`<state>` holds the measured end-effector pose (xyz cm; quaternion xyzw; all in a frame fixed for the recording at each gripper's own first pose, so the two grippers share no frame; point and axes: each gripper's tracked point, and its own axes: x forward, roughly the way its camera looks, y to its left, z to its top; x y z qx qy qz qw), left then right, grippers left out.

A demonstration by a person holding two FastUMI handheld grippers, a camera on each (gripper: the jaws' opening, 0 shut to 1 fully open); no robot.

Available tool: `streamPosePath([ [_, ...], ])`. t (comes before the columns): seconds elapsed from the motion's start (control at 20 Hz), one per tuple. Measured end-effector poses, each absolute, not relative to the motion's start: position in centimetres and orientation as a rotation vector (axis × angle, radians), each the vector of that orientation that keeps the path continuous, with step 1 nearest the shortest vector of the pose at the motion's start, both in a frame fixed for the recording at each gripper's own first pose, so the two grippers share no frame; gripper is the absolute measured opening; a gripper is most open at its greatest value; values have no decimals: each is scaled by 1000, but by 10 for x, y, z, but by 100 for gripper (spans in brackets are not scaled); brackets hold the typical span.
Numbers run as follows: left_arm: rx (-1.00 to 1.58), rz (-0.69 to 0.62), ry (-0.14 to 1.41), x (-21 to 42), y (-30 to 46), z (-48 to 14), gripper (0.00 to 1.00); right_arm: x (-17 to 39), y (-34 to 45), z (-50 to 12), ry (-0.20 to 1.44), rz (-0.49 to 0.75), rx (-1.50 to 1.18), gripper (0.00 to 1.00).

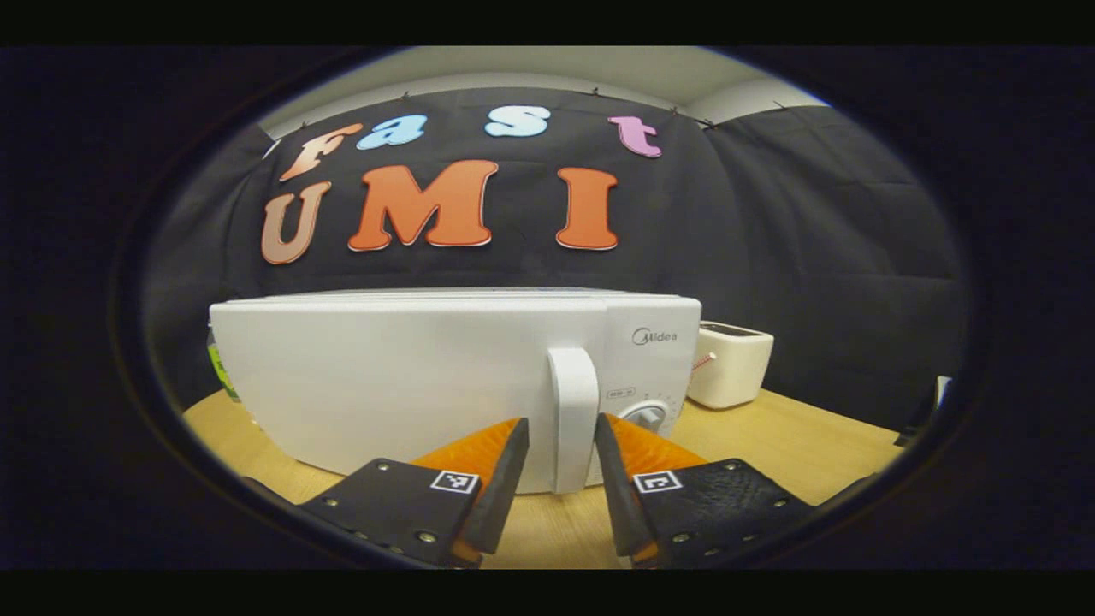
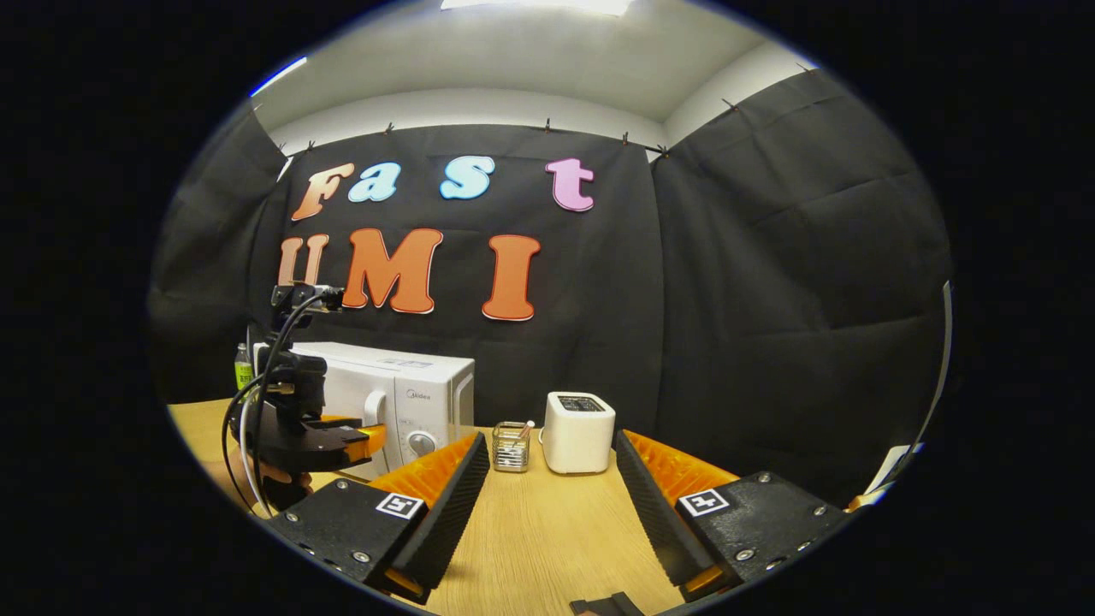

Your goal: Open the microwave oven with the left hand, put the food in, and close the microwave oven.

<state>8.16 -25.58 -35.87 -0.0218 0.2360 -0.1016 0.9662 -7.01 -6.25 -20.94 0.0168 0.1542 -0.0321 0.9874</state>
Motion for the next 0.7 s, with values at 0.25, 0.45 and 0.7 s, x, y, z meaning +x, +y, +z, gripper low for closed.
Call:
streamPosePath([
  [0.25,-78,-189,487,88,-263,-370,31,-68,-66,-219,330,-71,39,93],
  [0.45,-54,-186,474,90,-263,-370,22,-67,-58,-225,348,-61,38,93],
  [0.7,-67,-204,470,85,-264,-369,12,-71,-49,-229,360,-43,24,93],
])
